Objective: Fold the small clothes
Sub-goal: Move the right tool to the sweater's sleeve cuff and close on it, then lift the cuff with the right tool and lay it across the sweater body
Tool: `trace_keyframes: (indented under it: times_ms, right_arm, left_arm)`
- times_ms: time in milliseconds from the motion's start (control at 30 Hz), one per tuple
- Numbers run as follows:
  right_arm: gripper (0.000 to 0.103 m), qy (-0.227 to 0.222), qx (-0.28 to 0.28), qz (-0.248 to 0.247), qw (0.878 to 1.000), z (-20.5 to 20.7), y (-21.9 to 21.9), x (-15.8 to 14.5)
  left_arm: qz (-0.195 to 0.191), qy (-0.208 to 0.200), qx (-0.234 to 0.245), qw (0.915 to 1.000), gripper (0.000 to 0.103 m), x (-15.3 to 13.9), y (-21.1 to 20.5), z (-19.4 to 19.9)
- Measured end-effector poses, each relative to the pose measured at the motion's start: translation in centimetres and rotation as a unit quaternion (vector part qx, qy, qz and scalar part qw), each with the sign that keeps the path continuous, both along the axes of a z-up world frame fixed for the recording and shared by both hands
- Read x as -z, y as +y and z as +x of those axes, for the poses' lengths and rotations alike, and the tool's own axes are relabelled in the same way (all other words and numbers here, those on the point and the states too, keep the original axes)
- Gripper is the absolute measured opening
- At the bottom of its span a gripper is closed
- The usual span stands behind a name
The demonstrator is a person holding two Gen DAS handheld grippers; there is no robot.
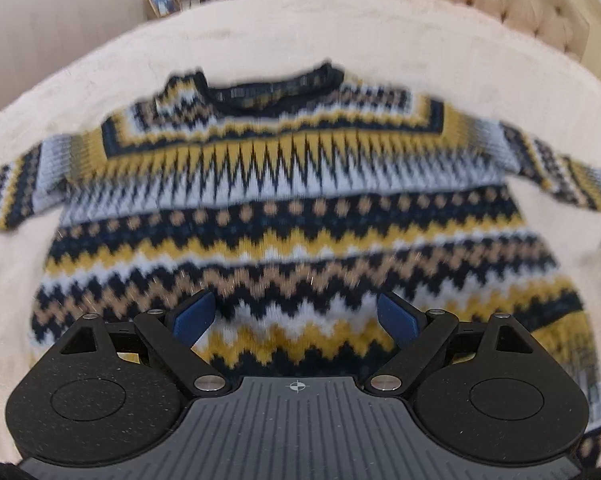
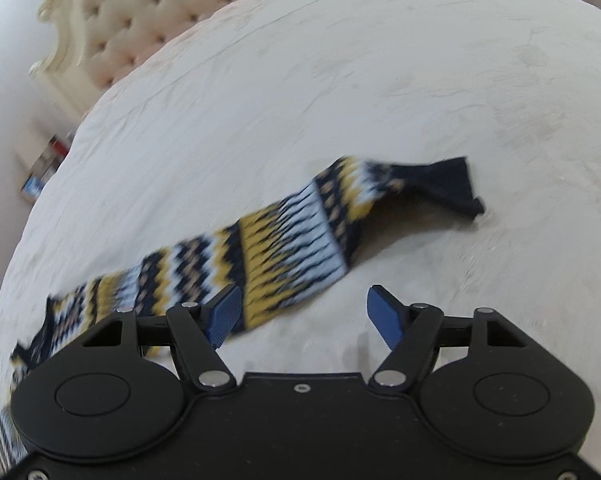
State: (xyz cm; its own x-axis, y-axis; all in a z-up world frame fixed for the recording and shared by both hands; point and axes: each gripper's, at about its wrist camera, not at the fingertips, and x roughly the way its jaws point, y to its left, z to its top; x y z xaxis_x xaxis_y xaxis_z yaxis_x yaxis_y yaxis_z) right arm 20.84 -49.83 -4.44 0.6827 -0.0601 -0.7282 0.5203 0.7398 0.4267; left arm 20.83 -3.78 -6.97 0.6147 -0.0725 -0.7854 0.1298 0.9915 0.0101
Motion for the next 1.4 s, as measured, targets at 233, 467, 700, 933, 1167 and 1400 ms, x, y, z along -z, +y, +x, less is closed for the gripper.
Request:
trace_keyframes:
  times_ms: [233,467,700,933,1167,1400]
  right_arm:
    - [0.073,-0.017,0.07,0.057,0.996,1.3,-4.2,2.0]
    - [0.026,-0.028,0.11,0.064,0.991,2.5,-6.1,3.3]
    - [0.016,-0.052,0.024,-0.03,0.998,5.1,-2.1,-1.6]
    - [0.012,-0.102,-0.094,-0.076,0.987,8.5,5.8,-7.7]
    - [0.012,-0.155,-0.236,-0.115,0.952,11.3,18.4,-11.5]
    - [0.012,-0.174,-0.359,-0.126,0.908,12.7,30.3,-10.4]
  left_arm:
    - [0.035,0.018,0.022,0.999,0.092,2.4,-0.7,0.0]
    - [0.033,0.018,0.017,0.9992,0.102,3.1,-0.9,0.3]
    - [0.034,0.018,0.014,0.9992,0.103,3.2,-1.1,0.6]
    - [0.021,0.021,0.015,0.9995,0.101,2.8,-0.9,0.7]
    - [-0.037,0.004,-0.005,0.9993,0.088,-0.8,2.6,0.1]
    - [-0.046,-0.023,-0.041,0.9978,0.088,-3.5,8.1,-0.7]
